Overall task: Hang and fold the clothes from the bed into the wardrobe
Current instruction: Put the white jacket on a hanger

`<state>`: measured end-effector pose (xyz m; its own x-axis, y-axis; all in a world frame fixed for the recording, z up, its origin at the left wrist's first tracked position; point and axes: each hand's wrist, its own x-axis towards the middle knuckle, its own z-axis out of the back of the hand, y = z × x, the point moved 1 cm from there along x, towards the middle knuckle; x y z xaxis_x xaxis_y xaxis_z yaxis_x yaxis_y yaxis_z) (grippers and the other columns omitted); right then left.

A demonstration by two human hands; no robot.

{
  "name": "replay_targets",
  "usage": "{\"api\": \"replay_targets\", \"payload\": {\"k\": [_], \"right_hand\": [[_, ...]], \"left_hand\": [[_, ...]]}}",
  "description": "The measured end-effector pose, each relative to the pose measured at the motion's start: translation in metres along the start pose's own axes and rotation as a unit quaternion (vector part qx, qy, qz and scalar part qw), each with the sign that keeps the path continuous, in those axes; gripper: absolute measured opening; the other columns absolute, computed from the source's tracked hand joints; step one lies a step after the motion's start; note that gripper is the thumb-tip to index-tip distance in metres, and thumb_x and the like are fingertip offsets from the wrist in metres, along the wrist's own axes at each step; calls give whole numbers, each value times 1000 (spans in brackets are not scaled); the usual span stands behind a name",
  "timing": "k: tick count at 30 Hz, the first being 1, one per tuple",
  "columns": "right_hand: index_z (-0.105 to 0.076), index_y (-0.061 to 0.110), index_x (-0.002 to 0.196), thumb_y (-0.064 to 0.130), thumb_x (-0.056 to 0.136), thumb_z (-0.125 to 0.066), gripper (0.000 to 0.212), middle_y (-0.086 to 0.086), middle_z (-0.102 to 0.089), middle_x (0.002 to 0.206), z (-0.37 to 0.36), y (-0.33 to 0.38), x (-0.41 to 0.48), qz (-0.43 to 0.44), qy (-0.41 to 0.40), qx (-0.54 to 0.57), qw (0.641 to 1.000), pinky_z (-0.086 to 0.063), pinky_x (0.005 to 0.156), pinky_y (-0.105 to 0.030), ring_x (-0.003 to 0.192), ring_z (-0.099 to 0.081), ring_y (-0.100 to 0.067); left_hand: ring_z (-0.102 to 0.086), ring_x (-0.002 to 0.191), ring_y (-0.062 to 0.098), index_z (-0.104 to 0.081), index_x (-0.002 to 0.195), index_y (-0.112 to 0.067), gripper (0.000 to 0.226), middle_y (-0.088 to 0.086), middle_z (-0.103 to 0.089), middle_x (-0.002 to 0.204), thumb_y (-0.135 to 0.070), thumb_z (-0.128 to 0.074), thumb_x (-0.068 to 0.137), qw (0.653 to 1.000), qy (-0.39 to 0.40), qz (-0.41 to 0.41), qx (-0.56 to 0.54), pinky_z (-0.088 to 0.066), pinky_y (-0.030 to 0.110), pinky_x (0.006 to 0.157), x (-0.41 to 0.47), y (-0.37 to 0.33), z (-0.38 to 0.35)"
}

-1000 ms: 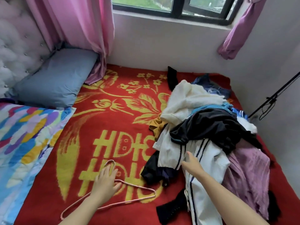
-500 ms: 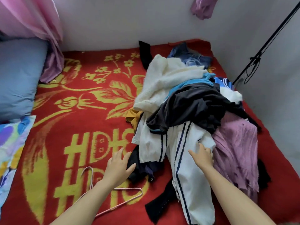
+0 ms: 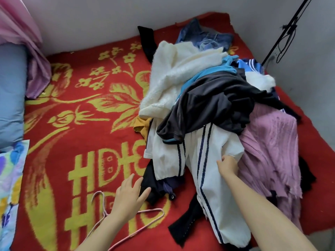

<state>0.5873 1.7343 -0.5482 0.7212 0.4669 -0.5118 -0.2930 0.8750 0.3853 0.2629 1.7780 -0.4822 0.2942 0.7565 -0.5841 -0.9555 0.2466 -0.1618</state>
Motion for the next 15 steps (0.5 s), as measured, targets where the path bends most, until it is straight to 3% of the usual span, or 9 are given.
{"api": "replay_targets", "payload": {"k": [2,3,9,12,15], "right_hand": [[-42,9,65,10,93,-51,29,-9,-52,70,6,-2,-2,4,-19,4,1000,-34,56,-27,68,-47,-24],[-37,11,61,10,93,-51,35,-6,-47,64,9,-3,-5,3,-27,15,1000,-32,53,-27,67,-46,-24],[-38,10,70,9,94,-44,24,-9,-47,88,46,-7,-32,74,-88,111,987,-28,62,-31,77,-43,-24],[-35,11,71,8,93,-43,23,-2,-44,71,72,0,-53,81,-99,203,971,-25,56,-36,72,-39,-23],[-39,9,76,6,93,-44,18,3,-41,67,101,16,-73,119,-124,248,954,-29,55,-27,71,-38,-21]], "left_hand": [[-6,145,18,-22,148,-26,61,4,-10,158,-57,-24,96,1000,-6,-4,-2,-16,37,114,-1,-4,4],[-7,145,19,-22,148,-26,60,4,-10,157,-56,-25,96,1000,-6,-4,-4,-16,37,114,-1,-6,6],[-11,144,19,-26,147,-26,61,4,-14,156,-58,-30,95,999,-25,-39,-16,-19,35,114,-7,-34,14],[-12,144,19,-27,147,-25,60,3,-15,156,-56,-33,95,997,-27,-71,-34,-19,35,113,-16,-54,14],[-13,144,19,-28,146,-24,60,5,-18,156,-55,-35,95,993,-32,-96,-60,-20,36,112,-24,-72,14]]}}
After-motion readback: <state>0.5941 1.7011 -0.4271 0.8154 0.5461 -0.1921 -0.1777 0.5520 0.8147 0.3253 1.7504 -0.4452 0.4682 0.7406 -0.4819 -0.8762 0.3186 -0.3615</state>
